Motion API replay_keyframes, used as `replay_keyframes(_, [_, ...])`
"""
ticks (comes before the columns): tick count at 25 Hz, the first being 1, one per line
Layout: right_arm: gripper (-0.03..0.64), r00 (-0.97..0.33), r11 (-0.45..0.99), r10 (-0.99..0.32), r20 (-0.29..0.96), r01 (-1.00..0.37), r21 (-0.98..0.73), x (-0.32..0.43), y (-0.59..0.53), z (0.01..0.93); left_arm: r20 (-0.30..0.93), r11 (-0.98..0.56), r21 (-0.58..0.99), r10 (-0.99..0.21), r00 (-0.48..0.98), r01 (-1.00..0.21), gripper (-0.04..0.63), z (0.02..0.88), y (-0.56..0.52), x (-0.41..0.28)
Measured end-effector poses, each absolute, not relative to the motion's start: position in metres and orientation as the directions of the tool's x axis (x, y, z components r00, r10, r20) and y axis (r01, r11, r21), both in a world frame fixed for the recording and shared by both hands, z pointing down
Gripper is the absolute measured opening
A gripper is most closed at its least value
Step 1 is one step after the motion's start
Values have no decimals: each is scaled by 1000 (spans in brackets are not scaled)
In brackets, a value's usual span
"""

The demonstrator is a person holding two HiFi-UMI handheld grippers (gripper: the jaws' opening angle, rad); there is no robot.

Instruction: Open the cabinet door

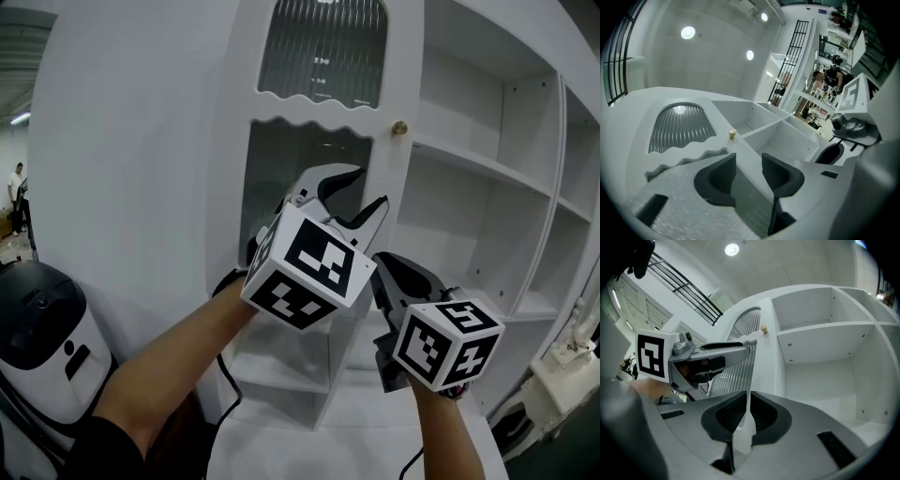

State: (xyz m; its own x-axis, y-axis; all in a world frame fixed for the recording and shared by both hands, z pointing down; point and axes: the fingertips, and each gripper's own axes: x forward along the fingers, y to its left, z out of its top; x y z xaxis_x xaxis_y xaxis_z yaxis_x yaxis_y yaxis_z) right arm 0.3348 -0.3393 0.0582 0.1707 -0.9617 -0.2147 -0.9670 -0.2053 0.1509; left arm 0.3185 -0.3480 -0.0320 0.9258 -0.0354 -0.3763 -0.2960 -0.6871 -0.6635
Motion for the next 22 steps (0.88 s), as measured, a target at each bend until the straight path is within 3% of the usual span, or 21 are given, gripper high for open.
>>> replay_keyframes(9, [21,224,-263,-949,-220,-950,166,355,-328,56,-456,-646,-685,19,890,-337,166,-86,-340,342])
replay_keyframes(20, [21,272,-304,-939,-211,-942,140,373,-316,64,-509,-577,-689,-46,860,-438,163,-115,-349,363])
replay_keyframes(22, [21,279,-310,-937,-210,-941,133,376,-313,67,-518,-562,-687,-65,853,-461,133,-118,-351,365])
